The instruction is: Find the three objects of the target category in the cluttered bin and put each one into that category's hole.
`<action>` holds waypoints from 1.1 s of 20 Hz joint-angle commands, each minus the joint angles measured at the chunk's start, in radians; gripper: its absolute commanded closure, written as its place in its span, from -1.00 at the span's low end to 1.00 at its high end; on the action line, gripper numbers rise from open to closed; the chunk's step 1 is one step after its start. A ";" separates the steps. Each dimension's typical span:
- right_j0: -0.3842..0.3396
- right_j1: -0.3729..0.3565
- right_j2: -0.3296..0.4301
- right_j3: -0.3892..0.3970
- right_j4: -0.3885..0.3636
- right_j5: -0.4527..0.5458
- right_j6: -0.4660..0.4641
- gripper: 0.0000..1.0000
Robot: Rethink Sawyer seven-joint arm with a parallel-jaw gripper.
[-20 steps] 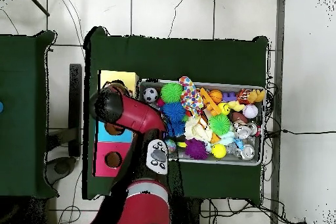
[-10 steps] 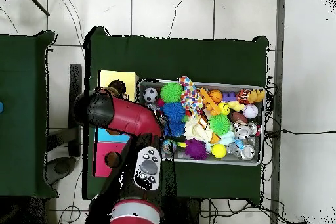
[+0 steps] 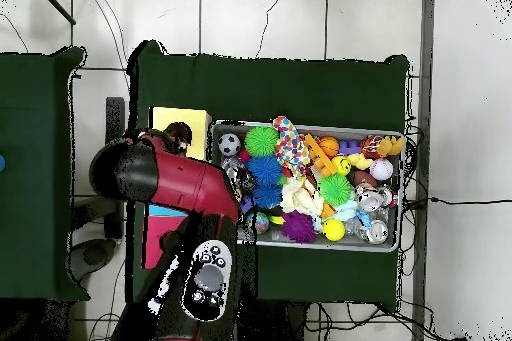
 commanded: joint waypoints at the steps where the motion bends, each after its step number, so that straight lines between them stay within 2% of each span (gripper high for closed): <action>1: 0.016 -0.031 -0.046 0.007 -0.043 0.105 0.207 1.00; 4: 0.023 -0.038 -0.063 0.003 -0.042 0.114 0.205 1.00; 9: 0.021 -0.064 -0.136 -0.073 -0.070 0.248 0.183 1.00; 17: -0.090 -0.079 -0.097 -0.124 -0.101 0.310 0.058 1.00; 22: -0.150 -0.079 -0.052 -0.124 -0.124 0.301 0.038 1.00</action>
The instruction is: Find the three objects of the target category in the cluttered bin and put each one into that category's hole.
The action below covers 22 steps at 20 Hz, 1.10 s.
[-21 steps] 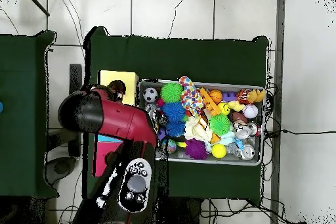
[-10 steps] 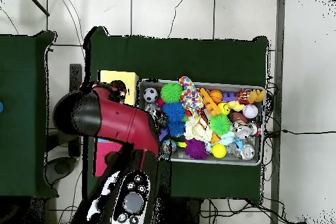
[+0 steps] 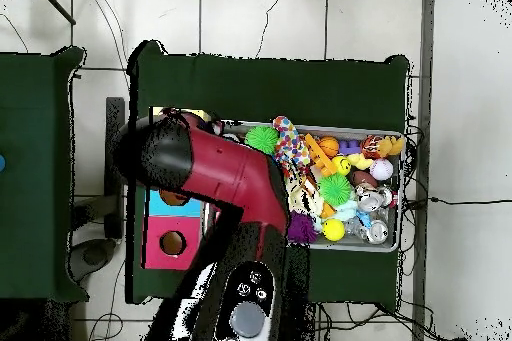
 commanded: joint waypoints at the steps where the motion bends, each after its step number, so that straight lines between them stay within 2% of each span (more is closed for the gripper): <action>1: -0.108 0.013 0.078 -0.022 -0.073 0.078 0.030 1.00; 8: -0.186 0.044 0.129 0.018 -0.115 0.017 0.007 1.00; 12: -0.242 0.070 0.172 0.026 -0.149 0.003 -0.034 1.00; 16: -0.288 0.067 0.211 0.040 -0.199 -0.008 -0.082 1.00; 17: -0.309 0.061 0.236 0.048 -0.232 -0.020 -0.085 -1.00; 22: -0.332 0.052 0.269 0.084 -0.261 -0.061 -0.081 -1.00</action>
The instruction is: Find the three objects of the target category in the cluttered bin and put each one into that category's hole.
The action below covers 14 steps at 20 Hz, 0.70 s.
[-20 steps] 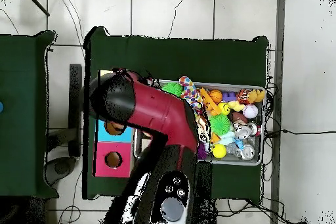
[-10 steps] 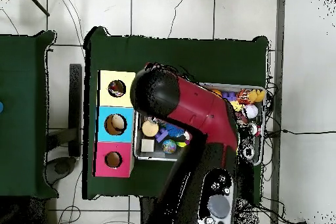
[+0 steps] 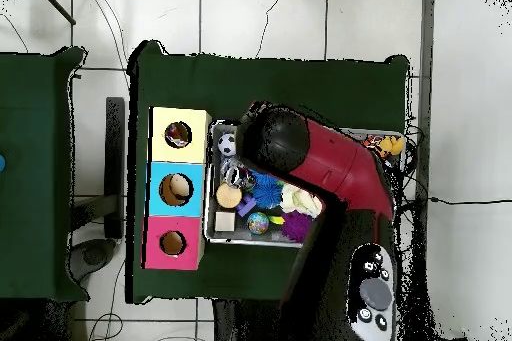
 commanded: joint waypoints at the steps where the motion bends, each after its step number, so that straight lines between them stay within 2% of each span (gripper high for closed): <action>1: -0.056 0.032 0.180 0.114 -0.103 -0.070 -0.071 -1.00; 4: -0.062 0.040 0.192 0.121 -0.118 -0.080 -0.024 -1.00; 9: -0.099 0.041 0.221 0.130 -0.159 -0.151 -0.003 -1.00; 14: -0.137 0.086 0.256 0.102 -0.194 -0.205 0.009 -1.00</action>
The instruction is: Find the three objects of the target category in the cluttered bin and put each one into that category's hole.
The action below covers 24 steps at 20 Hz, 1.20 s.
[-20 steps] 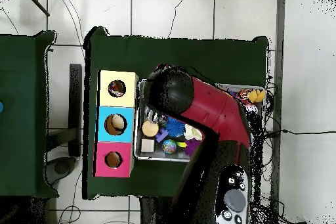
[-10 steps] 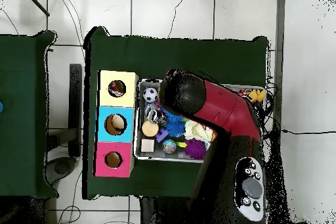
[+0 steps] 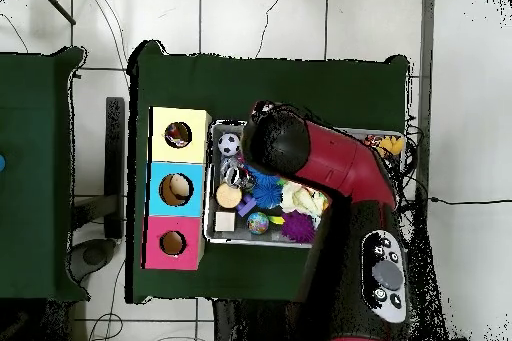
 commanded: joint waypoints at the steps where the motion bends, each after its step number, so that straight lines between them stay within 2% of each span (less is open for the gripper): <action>1: -0.061 0.092 0.138 0.075 -0.088 -0.107 0.015 -1.00; 11: -0.090 0.134 0.156 0.027 -0.134 -0.078 0.008 -1.00; 24: -0.126 0.160 0.190 0.047 -0.192 -0.103 0.031 -1.00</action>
